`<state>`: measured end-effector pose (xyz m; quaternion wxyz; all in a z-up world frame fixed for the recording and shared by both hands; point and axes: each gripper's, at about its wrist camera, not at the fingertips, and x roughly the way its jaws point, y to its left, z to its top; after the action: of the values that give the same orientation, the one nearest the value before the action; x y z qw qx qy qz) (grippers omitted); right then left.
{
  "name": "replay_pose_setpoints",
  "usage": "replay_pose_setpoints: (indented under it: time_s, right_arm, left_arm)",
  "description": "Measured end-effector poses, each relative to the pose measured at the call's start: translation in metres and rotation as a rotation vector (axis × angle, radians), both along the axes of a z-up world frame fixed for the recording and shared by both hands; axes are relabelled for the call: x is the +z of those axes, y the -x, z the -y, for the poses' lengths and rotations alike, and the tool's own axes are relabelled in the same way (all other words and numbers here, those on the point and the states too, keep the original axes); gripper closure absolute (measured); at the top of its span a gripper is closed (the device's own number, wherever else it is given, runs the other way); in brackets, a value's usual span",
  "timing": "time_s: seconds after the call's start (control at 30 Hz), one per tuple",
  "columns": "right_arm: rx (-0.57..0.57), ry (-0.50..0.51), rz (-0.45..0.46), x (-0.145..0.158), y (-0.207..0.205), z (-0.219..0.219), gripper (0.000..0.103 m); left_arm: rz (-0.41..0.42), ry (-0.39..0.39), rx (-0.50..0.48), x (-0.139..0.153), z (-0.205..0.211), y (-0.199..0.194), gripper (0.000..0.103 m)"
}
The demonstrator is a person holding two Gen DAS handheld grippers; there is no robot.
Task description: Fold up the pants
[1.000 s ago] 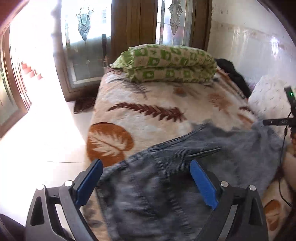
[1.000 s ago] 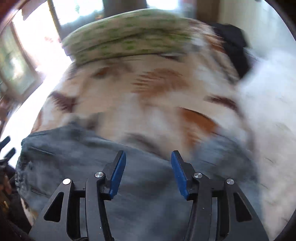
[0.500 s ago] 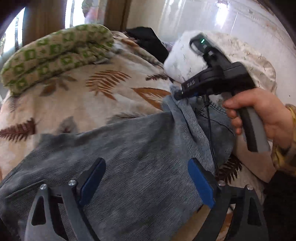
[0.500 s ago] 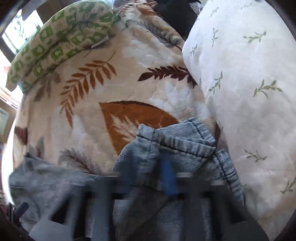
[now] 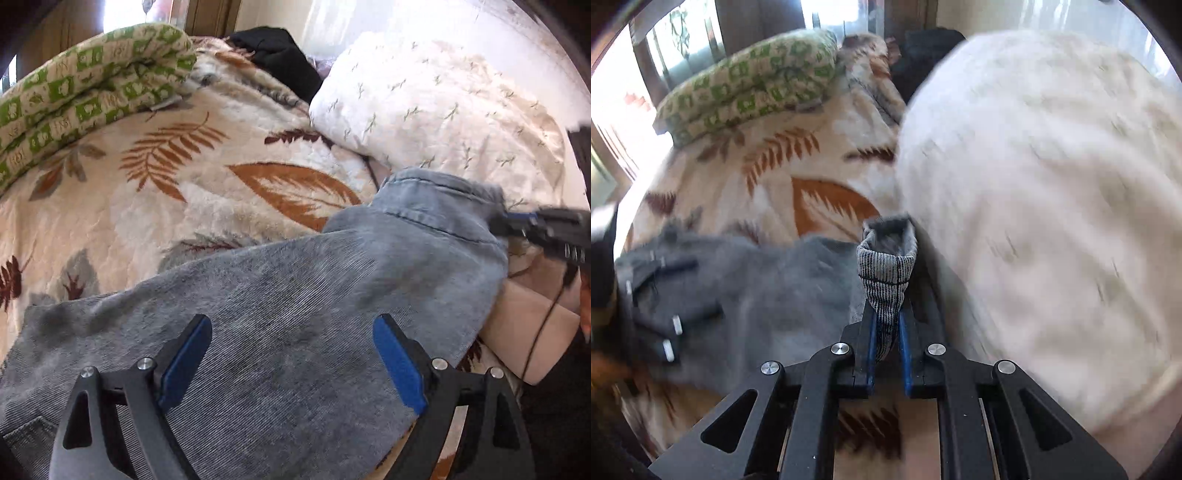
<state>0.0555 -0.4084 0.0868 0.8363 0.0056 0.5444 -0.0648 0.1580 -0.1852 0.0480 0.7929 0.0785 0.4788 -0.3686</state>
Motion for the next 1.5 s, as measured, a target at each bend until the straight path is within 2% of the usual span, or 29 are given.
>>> replay_pose_setpoints:
  time_s: [0.1, 0.17, 0.2, 0.27, 0.33, 0.4, 0.43, 0.5, 0.57, 0.63, 0.77, 0.8, 0.93, 1.03, 1.07, 1.1, 1.13, 1.17, 1.23, 1.27, 1.33, 1.5]
  right_arm:
    - [-0.004, 0.023, -0.036, -0.024, 0.006, 0.007, 0.091]
    - [-0.004, 0.017, -0.039, -0.028, 0.006, 0.008, 0.089]
    - [0.0, 0.023, -0.032, -0.025, 0.006, 0.007, 0.088]
    - [0.002, 0.019, -0.006, -0.015, 0.009, 0.004, 0.079]
    - [0.005, 0.038, 0.02, -0.007, 0.012, 0.002, 0.078]
    - [0.017, 0.08, 0.028, -0.004, 0.014, -0.001, 0.077]
    - [0.02, 0.092, 0.031, -0.004, 0.014, -0.002, 0.077]
    - [0.021, 0.11, 0.075, 0.005, 0.015, -0.003, 0.077]
    - [0.042, 0.105, 0.143, 0.019, 0.017, -0.007, 0.077]
    - [0.053, 0.058, 0.152, 0.024, 0.017, -0.009, 0.074]
    - [0.073, -0.162, 0.069, 0.004, 0.018, -0.021, 0.071]
    - [0.06, -0.246, 0.032, -0.008, 0.018, -0.025, 0.07]
    - [-0.042, -0.437, -0.028, -0.044, 0.027, -0.04, 0.07]
    - [-0.106, -0.563, 0.027, -0.057, 0.033, -0.048, 0.068]
    - [-0.107, -0.568, 0.04, -0.06, 0.034, -0.052, 0.069]
    - [-0.101, -0.524, 0.036, -0.066, 0.033, -0.058, 0.069]
    - [-0.102, -0.463, -0.009, -0.077, 0.032, -0.061, 0.071]
    - [-0.124, -0.454, -0.064, -0.089, 0.032, -0.057, 0.079]
    - [-0.174, -0.488, -0.06, -0.088, 0.035, -0.044, 0.088]
    - [-0.199, -0.51, -0.067, -0.084, 0.035, -0.038, 0.081]
    - [-0.247, -0.535, -0.011, -0.068, 0.04, -0.027, 0.076]
    - [-0.333, -0.465, 0.133, -0.029, 0.043, -0.005, 0.061]
  left_arm:
    - [0.005, -0.075, -0.017, -0.015, 0.014, 0.005, 0.014]
    - [0.034, -0.073, -0.027, -0.012, 0.017, 0.013, 0.015]
    - [0.042, -0.056, -0.03, -0.008, 0.017, 0.017, 0.015]
    - [0.058, -0.031, -0.03, 0.0, 0.019, 0.02, 0.015]
    - [0.051, -0.039, -0.042, 0.001, 0.026, 0.02, 0.015]
    - [-0.004, -0.111, -0.066, -0.017, 0.04, 0.016, 0.014]
    - [-0.028, -0.183, -0.085, -0.032, 0.047, 0.017, 0.015]
    - [0.081, -0.223, -0.13, -0.032, 0.053, 0.034, 0.014]
    - [0.059, -0.203, -0.144, -0.027, 0.046, 0.039, 0.014]
    - [0.056, -0.165, -0.13, -0.014, 0.025, 0.044, 0.015]
    - [0.066, -0.144, -0.07, 0.004, -0.04, 0.052, 0.015]
    - [0.066, -0.147, -0.05, 0.004, -0.055, 0.053, 0.015]
    - [0.064, -0.179, 0.078, -0.002, -0.115, 0.044, 0.015]
    - [0.027, -0.182, 0.124, -0.019, -0.134, 0.039, 0.015]
    - [0.034, -0.196, 0.119, -0.024, -0.133, 0.04, 0.015]
    - [0.056, -0.217, 0.11, -0.027, -0.13, 0.043, 0.015]
    - [0.076, -0.241, 0.102, -0.027, -0.125, 0.046, 0.015]
    - [0.079, -0.257, 0.096, -0.027, -0.122, 0.047, 0.015]
    - [0.061, -0.246, 0.087, -0.022, -0.118, 0.045, 0.015]
    - [0.05, -0.225, 0.085, -0.018, -0.117, 0.041, 0.015]
    - [0.048, -0.174, 0.078, -0.008, -0.11, 0.038, 0.015]
    - [0.075, -0.108, 0.029, 0.008, -0.071, 0.034, 0.015]
